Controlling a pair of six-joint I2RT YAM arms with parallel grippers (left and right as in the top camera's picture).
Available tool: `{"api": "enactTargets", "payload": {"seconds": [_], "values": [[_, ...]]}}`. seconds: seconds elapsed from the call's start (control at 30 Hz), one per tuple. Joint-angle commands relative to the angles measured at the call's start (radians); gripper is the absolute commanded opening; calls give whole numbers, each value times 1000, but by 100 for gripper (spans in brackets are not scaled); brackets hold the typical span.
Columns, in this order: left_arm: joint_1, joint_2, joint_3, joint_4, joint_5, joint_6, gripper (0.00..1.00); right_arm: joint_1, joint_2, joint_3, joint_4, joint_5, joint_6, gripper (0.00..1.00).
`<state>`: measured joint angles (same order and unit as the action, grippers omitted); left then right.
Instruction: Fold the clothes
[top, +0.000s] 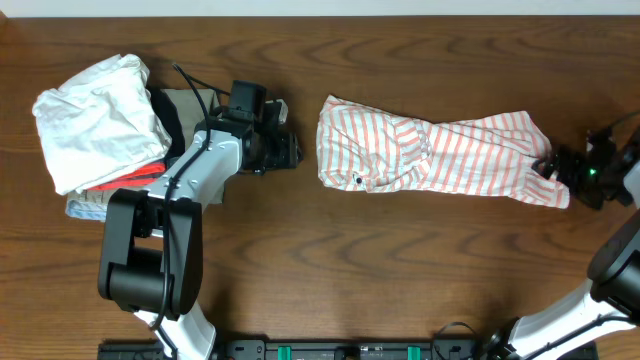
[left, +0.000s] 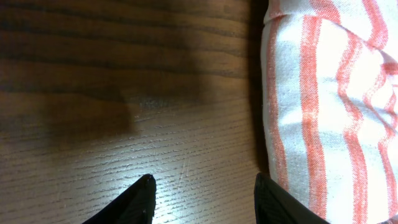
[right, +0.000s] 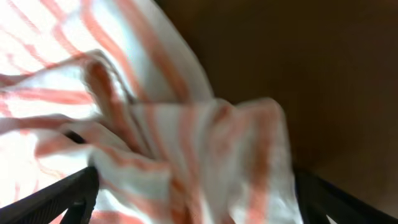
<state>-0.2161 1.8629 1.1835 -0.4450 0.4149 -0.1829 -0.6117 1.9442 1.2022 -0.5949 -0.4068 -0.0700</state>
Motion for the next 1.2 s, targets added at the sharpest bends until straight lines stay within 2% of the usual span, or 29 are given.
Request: {"api": "enactTargets", "payload": {"seconds": [0.0, 0.1, 0.37, 0.47, 0.57, 0.7, 0.77, 0.93, 1.17], "values": [[3, 6, -2, -4, -8, 10, 51, 32, 95, -19, 32, -92, -6, 99], [3, 6, -2, -4, -8, 10, 51, 49, 122, -19, 68, -146, -6, 99], [3, 6, -2, -3, -8, 10, 51, 108, 136, -19, 115, -145, -7, 99], [3, 6, -2, -4, -8, 10, 51, 118, 136, -19, 117, -111, -6, 94], [3, 6, -2, -4, -8, 10, 51, 119, 136, -19, 110, -76, -6, 75], [3, 6, -2, -3, -8, 10, 51, 116, 136, -19, 109, -64, -7, 21], [3, 6, -2, -3, -8, 10, 52, 115, 136, -19, 113, -65, -7, 1], [3, 6, -2, -4, -8, 10, 51, 105, 106, 27, 70, -62, -6, 1], [3, 5, -2, -3, -8, 10, 51, 40, 8, 294, -199, -8, -8, 1]]}}
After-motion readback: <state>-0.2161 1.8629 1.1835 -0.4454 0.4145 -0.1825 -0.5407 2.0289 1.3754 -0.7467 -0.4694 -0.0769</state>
